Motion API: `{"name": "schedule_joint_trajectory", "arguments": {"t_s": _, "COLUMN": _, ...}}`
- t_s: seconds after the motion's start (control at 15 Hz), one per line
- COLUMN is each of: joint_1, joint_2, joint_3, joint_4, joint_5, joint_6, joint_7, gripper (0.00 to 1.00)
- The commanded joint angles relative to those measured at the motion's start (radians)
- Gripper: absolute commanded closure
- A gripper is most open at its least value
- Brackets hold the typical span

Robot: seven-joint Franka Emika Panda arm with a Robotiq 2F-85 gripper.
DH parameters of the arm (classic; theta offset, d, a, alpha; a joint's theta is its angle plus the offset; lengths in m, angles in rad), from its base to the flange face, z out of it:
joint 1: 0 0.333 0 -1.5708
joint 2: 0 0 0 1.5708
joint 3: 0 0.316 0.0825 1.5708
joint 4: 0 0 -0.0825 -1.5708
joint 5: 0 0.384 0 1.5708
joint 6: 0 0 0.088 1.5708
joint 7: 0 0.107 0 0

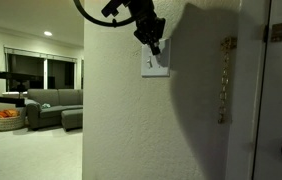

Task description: Turn off the switch on the right

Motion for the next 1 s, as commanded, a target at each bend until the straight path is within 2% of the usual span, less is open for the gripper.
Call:
{"name": "schedule_joint_trajectory", "arguments": {"t_s": 0.0, "joint_1": -0.004, "joint_2": -0.026, "joint_3": -0.001, "joint_4": -0.042, "joint_5": 0.001, "joint_6": 0.028, "joint_7": -0.011, "gripper": 0.94}}
{"name": "schedule_joint_trajectory", "arguments": {"t_s": 0.53, "joint_1": -0.004, "joint_2": -0.008, "joint_3": 0.0, "joint_4": -0.012, "joint_5": -0.011, "joint_6": 0.042, "joint_7": -0.006, "gripper": 0.95}}
{"name": "schedule_joint_trajectory", "arguments": {"t_s": 0.93, "joint_1": -0.004, "joint_2": -0.002, "joint_3": 0.001, "joint_4": -0.038, "joint_5": -0.009, "joint_6": 0.027, "joint_7": -0.004, "gripper": 0.95}}
